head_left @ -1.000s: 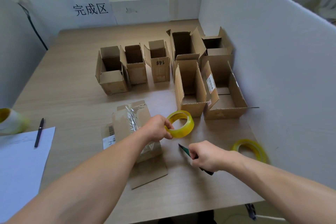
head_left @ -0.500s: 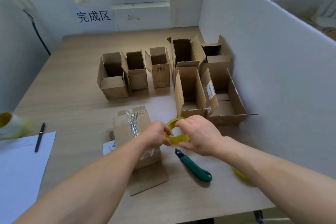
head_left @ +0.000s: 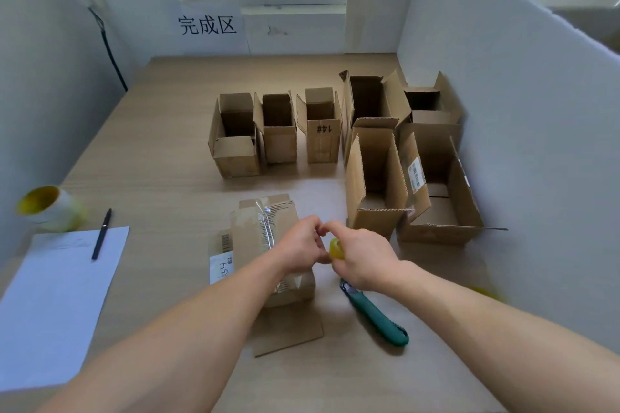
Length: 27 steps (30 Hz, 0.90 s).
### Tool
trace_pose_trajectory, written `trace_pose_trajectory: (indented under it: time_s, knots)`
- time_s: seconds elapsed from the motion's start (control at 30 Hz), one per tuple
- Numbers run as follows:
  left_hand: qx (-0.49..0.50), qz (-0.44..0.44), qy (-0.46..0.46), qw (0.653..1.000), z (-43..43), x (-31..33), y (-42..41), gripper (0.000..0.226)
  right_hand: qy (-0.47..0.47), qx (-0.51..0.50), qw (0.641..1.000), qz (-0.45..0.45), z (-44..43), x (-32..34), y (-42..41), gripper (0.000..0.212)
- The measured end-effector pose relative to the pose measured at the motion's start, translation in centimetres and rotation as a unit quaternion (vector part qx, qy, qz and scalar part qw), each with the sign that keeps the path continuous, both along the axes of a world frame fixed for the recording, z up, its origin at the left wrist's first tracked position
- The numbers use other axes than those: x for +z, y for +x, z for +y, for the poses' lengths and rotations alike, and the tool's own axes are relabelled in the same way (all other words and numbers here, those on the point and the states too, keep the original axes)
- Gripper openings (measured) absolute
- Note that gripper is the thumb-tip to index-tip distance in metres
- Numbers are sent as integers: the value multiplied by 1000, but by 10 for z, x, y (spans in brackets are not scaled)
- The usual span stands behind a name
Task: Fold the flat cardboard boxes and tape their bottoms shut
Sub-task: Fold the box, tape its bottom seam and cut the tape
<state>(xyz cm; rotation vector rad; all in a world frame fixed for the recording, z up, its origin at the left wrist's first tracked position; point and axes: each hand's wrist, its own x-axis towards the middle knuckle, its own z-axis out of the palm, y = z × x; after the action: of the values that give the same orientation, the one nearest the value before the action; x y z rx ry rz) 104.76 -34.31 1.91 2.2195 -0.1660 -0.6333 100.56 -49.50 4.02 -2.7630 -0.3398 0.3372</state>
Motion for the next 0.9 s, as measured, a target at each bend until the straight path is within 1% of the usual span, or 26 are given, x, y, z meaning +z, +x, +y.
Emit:
trace_pose_trajectory:
  time_s: [0.17,0.3,0.37,0.47,0.53,0.6,0.63,0.67,0.7,0.73,0.77,0.8,0.9]
  knots:
    - [26,-16,-35,999,13,1,-6,36,-4,-12,1000,10,13,3,12,35]
    - [74,-22,-72,994,21,-3,-15,44,-47,-4,997,53,17,6,18,24]
    - [72,-23,-71,995,25,-5,-19,48,-46,-7,997,68,18,5,18,21]
    - [73,-45,-61,994,30,-12,-24,45,-42,0,998,52,21,3,16,15]
    - [86,-64,-51,993,34,-18,-28,44,-35,3,998,44,22,2,14,15]
    - [81,-109,-8,991,41,-20,-33,43,-28,-7,999,39,21,1,13,15]
    - [59,-146,43,987,43,-19,-37,41,-24,-14,999,37,20,0,13,15]
    - [31,-187,116,975,45,-18,-44,42,-22,-20,999,32,18,0,13,16]
    - [12,-218,200,955,44,-16,-51,45,-22,-28,999,25,16,0,13,18]
    - [11,-223,273,936,40,-15,-59,50,-24,-33,999,15,15,1,13,19]
    - [25,-203,317,926,36,-15,-64,54,-26,-37,999,1,15,2,14,19]
    - [49,-173,332,926,32,-16,-68,57,-24,-39,999,-13,15,3,14,18]
    - [109,-107,326,933,25,-28,-74,66,-11,-41,998,-47,17,9,15,20]
